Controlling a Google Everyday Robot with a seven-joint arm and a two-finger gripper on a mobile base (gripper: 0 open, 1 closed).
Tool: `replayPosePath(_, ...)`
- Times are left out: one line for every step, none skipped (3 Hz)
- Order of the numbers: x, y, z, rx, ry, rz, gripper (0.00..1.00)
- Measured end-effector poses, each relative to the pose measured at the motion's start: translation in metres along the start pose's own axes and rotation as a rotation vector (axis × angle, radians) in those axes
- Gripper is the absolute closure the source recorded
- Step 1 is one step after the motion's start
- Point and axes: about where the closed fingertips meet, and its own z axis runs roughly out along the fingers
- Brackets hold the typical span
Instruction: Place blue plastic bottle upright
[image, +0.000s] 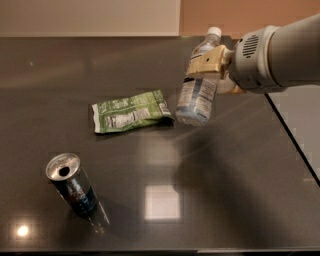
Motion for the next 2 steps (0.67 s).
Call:
replayPosePath(-0.0061, -0.0028, -0.0045, 0.072, 0.041, -0.066, 1.0)
replayPosePath(-0.0116, -0.0037, -0.0044, 0.115, 0.114, -0.175, 1.0)
